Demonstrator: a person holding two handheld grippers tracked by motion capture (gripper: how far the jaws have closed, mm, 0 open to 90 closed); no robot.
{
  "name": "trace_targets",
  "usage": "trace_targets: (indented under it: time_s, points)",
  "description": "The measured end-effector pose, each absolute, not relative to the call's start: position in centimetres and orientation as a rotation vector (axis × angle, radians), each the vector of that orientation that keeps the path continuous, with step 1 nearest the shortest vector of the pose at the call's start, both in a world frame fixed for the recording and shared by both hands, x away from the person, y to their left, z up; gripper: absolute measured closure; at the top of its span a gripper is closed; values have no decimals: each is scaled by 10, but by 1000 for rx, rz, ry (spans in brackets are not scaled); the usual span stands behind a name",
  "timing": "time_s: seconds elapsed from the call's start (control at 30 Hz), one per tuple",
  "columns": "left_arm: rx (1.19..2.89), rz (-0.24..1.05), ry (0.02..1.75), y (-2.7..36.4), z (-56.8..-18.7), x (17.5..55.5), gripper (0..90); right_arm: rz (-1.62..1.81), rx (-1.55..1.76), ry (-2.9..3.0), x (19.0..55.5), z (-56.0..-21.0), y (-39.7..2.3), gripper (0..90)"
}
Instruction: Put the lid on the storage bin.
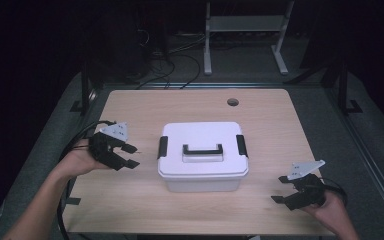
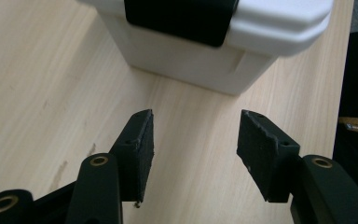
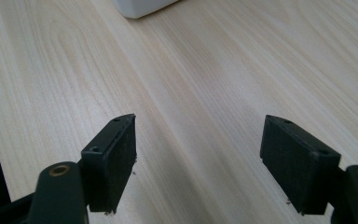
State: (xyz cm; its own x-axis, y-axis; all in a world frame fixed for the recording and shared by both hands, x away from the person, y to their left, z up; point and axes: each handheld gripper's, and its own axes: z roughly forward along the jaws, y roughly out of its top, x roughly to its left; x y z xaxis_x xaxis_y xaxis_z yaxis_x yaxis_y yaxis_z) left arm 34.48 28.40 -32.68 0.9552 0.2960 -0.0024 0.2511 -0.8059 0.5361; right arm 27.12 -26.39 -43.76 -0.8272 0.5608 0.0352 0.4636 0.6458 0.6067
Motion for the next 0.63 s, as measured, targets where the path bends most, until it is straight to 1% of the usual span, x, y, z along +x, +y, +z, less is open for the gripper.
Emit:
trace_targets:
  time_s: [0.17,0.47,0.63]
  points:
    - [2527,105,429,293,-340,340,418,936,836,2707,269,-437,-264,279]
    - [2533,115,460,299,-354,334,373,927,835,2707,264,-437,-263,279]
    - [2467,155,526,309,-370,324,332,919,814,2710,262,-437,-262,272]
